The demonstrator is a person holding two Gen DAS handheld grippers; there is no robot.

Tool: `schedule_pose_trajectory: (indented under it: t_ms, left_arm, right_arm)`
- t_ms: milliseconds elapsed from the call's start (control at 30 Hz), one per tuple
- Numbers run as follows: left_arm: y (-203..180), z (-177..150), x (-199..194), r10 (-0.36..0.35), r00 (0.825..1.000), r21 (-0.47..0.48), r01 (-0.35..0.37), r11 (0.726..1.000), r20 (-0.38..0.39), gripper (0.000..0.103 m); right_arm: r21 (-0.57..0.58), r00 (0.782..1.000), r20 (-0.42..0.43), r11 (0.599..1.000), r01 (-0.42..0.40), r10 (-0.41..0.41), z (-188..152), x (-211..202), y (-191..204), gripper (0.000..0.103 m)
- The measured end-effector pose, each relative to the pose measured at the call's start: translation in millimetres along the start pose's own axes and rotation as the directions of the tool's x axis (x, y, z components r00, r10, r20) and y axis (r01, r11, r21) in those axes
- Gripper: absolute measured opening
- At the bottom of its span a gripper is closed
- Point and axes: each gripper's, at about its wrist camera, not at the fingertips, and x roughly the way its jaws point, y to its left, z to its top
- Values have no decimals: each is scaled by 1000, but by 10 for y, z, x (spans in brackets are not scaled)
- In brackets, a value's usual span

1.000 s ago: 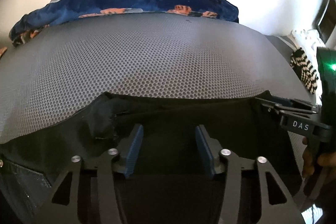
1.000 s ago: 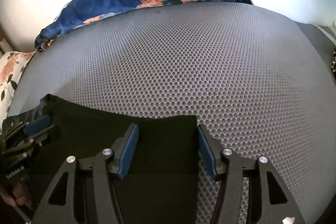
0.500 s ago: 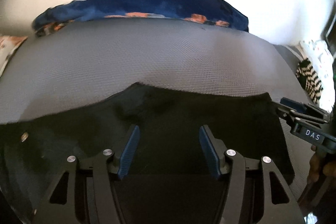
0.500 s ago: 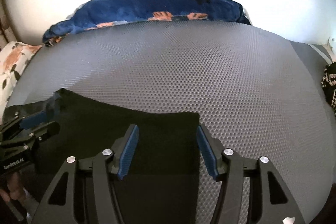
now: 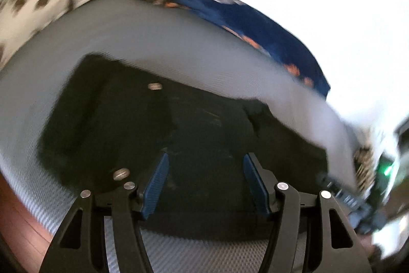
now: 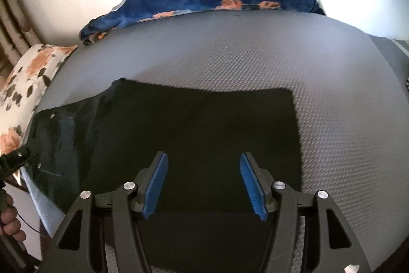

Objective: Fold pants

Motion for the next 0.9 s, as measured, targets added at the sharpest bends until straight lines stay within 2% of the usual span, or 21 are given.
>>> schedule_pose_trajectory:
  t_ms: [100,200,367,667,800,867,900]
  left_arm:
    - [347,-5,-238,-37,998,-134,43,990,49,62]
    - [707,-57,-407,-53,994,-261,77,962,95,62]
    - [1190,-181,-462,-71,991,-444,117,888,118,62]
    - [1622,-328,-225,-124,988,-613,152,775,89,62]
    - [1682,-329,-112,-133,985,-623,170,763,107,62]
    - [1660,-278,-63,-123,984,-610,175,773,126,62]
    - [1639,-250,-47,-120,983,-600,179,780,137,65]
  right_arm:
    - [-19,1000,-9,1000,-14,13,-52,13,92,57]
    - [-28,1000,-18,999,-19,19,-98,43,150,59]
    - [-37,999,-42,999,-31,29,-146,105,215,59]
    - [-51,997,-73,998,-28,25,-216,209,266,59]
    - [-61,997,-73,998,-17,13,-217,233,282,60]
    - [-60,997,-77,998,-18,14,-215,248,275,61]
    - [-61,997,-77,998,-18,14,-217,257,274,62]
